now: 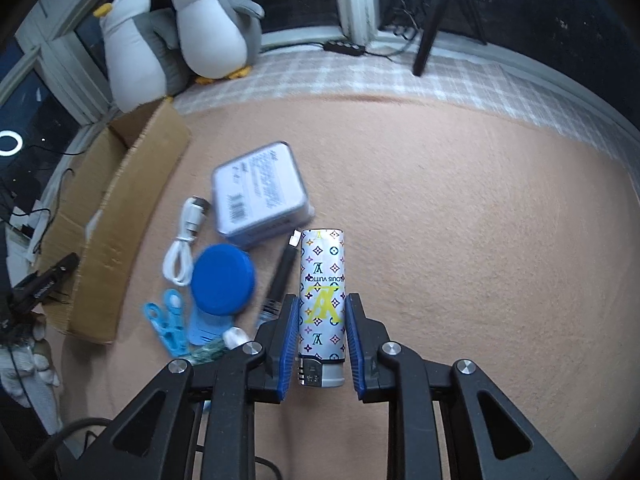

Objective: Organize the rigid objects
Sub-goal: 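Carry the lighter into the box and open the right tool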

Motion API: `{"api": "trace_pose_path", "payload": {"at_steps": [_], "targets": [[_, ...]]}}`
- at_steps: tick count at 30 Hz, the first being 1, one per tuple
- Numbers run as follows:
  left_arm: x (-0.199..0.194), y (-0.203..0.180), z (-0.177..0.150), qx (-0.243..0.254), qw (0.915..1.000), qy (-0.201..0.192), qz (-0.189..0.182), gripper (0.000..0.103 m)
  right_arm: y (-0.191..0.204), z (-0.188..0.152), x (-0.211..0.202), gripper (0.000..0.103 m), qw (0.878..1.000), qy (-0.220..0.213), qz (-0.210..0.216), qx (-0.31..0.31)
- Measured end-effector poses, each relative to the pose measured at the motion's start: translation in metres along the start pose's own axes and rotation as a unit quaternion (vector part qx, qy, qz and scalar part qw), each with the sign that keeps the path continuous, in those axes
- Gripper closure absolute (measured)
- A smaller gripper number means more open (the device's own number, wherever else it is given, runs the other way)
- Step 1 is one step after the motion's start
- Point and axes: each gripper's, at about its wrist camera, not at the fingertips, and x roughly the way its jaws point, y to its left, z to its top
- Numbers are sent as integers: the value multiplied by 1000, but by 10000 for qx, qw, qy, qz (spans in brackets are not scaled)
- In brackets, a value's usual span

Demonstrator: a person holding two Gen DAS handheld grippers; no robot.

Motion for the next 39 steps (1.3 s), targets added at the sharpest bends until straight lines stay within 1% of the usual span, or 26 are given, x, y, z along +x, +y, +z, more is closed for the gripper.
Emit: {"api": "trace_pose_path", "payload": {"at_steps": [5,10,15,21,25,29,34,39], "targets": [[0,1,0,-11,10000,2,3,59,32,13,-18,82,9991,-205,315,-204],[0,1,0,-14,10000,0,4,59,78,26,-29,82,9956,-336,688,-538],[0,2,0,-23,10000,-1,0,59,127,32,-29,82,9909,-362,982,-851],[0,1,0,-50,10000,-13,-3,59,174,31,-16,82,9851,-218,1239,-1174],[0,1,0,-47,10000,-12,-12,59,197,28,-6,82,9824,-110,1308,-1330],[0,1,0,-46,10000,-13,-2,59,211,24,0,82,9807,-48,1351,-1415],[0,1,0,-48,10000,-14,-7,59,223,23,11,82,9794,31,1337,-1516],[0,1,0,-41,10000,-13,-6,59,227,20,17,82,9790,84,1318,-1556]]}}
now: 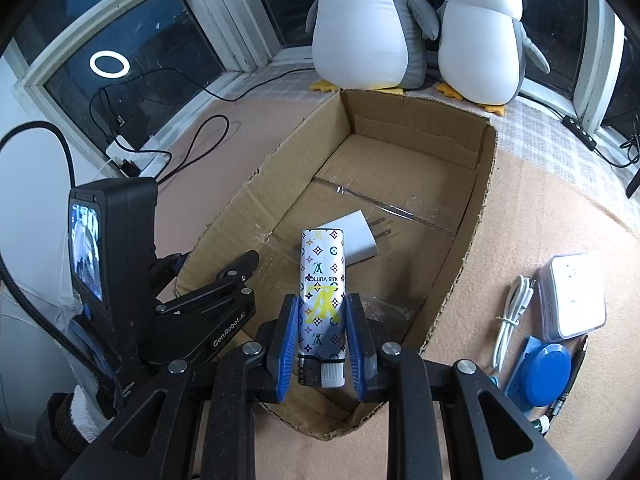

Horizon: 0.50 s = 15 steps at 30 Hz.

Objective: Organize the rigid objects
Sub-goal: 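Carry the lighter into the box and open the right tool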

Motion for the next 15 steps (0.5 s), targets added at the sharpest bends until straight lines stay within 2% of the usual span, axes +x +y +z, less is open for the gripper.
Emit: {"api": "trace_pose_path", "payload": {"at_steps": [3,5,6,15], "targets": [[0,0,0,7,10000,0,5,59,2,1,2,78,10000,-14,35,-61],[0,0,0,5,10000,-5,5,59,3,2,-1,47,9999,-87,-42,-63],[0,0,0,8,10000,-1,8,59,2,2,-4,42,9998,-164,-74,-50],[0,0,0,23,10000,-9,23,59,-16,-2,-23,41,9991,-335,-35,271]]}}
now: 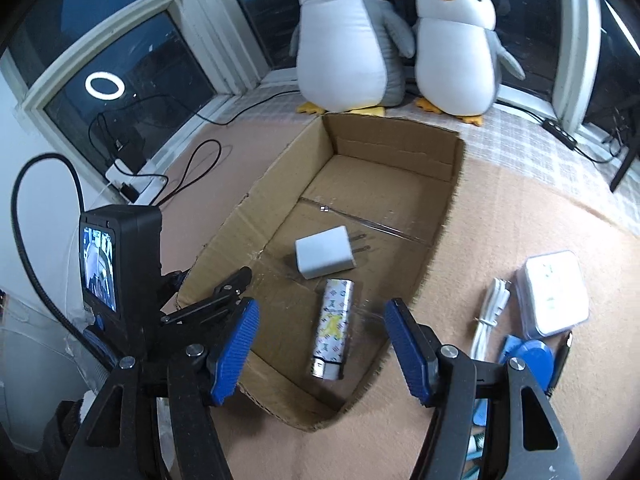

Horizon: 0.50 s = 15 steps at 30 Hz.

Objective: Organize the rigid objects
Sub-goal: 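Carry the lighter into the box and open the right tool, then move the right tool to the blue round tin and close on it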

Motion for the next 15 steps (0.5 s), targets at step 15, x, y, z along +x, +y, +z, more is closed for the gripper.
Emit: {"api": "trace_pose_path", "payload": {"at_steps": [15], "targets": [[0,0,0,3,10000,-5,11,59,-91,-44,-45,41,9968,-153,-483,620]]}}
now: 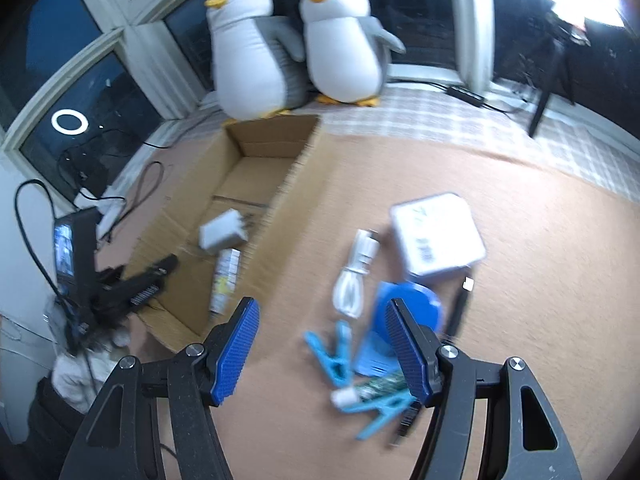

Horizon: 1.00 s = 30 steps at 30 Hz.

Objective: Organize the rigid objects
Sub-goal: 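Move the right tool to the blue round tin and close on it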

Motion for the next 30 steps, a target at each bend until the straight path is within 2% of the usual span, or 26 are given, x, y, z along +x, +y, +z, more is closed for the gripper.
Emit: {"api": "trace_pose_path", "payload": {"at_steps": [5,9,19,30], "targets": [[0,0,0,3,10000,-4,6,59,-25,-7,9,41,9994,136,-307,28],[0,0,0,3,10000,-7,6,59,-35,-11,19,42,9990,234,-390,8],[0,0,0,-12,10000,-7,-8,59,-28,-7,39,44,9969,411,-543,-398],[0,1,0,-25,10000,-8,-35,59,-32,-1,55,51,9931,617,-822,-561]]}}
